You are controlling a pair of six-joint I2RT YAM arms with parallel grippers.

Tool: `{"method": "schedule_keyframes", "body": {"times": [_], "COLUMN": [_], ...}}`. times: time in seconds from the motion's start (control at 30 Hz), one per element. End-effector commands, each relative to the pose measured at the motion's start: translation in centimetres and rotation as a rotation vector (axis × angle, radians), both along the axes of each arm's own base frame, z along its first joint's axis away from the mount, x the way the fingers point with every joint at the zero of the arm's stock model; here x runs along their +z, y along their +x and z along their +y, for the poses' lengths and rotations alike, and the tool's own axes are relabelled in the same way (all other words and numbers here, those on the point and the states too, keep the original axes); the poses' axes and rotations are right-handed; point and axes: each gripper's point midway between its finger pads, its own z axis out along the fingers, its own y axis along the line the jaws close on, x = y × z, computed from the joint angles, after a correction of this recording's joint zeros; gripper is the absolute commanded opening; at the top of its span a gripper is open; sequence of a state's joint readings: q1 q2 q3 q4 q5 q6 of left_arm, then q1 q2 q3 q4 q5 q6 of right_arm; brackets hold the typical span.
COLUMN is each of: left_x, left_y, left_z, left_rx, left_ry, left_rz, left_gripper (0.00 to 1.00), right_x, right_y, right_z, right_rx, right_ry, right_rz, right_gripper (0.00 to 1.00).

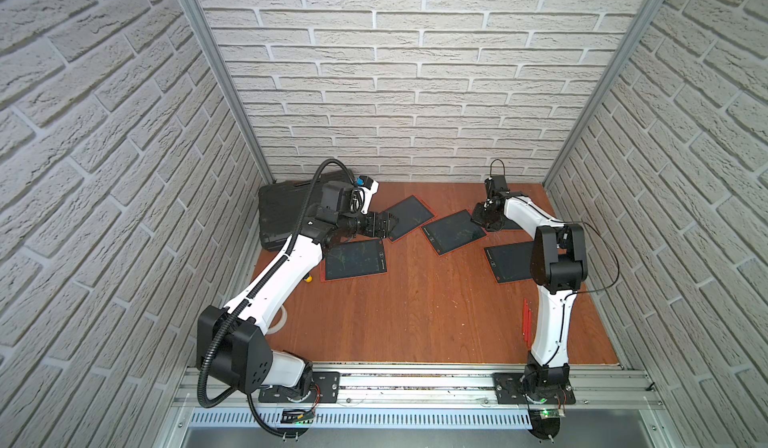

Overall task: Place the stylus back onto the writing tablet
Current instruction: Move the writing tablet to the center of the board.

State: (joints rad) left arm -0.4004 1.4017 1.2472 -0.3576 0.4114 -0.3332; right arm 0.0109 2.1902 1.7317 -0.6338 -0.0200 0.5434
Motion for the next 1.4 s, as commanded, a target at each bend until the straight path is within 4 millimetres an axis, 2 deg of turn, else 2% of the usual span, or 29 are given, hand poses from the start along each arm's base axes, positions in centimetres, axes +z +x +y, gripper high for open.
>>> {"method": "schedule_keyframes", "body": {"times": [0.0,0.4,0.7,1.07,1.37], "left_x": [0.7,0.5,0.3,0.6,0.7], "left_y": [0.1,0.2,0.2,0.1,0.1], "left_z": [-0.6,-0.6,-0.7,-0.7,-0.6], "left_rx": [-0.030,-0.026,-0.025,-0.022,-0.015], "left_ry": [-0.023,-0.020,-0.020,-0.026,-0.024], "left_rz": [-0.040,-0.035,-0.029,-0.031,-0.037], "left_gripper": [0.98,0.98,0.98,0.98,0.98], "right_x": [-0.5,-1.3,-2.5,-3.8,-3.4], "right_y": [0.2,-0.2,-1.0,-3.3,-4.4], "right_z": [-0.9,-3.0,-3.2,-0.6,2.5], "right_rx": [-0.038,-0.065,-0.040,0.094,0.216], "right_ry": [-0.006,-0.044,-0.052,-0.043,-0.053], "right_rz": [0.014,0.042,0.097,0.161,0.182], "right_gripper": [0.03,0.03,0.03,0.03,0.03]}}
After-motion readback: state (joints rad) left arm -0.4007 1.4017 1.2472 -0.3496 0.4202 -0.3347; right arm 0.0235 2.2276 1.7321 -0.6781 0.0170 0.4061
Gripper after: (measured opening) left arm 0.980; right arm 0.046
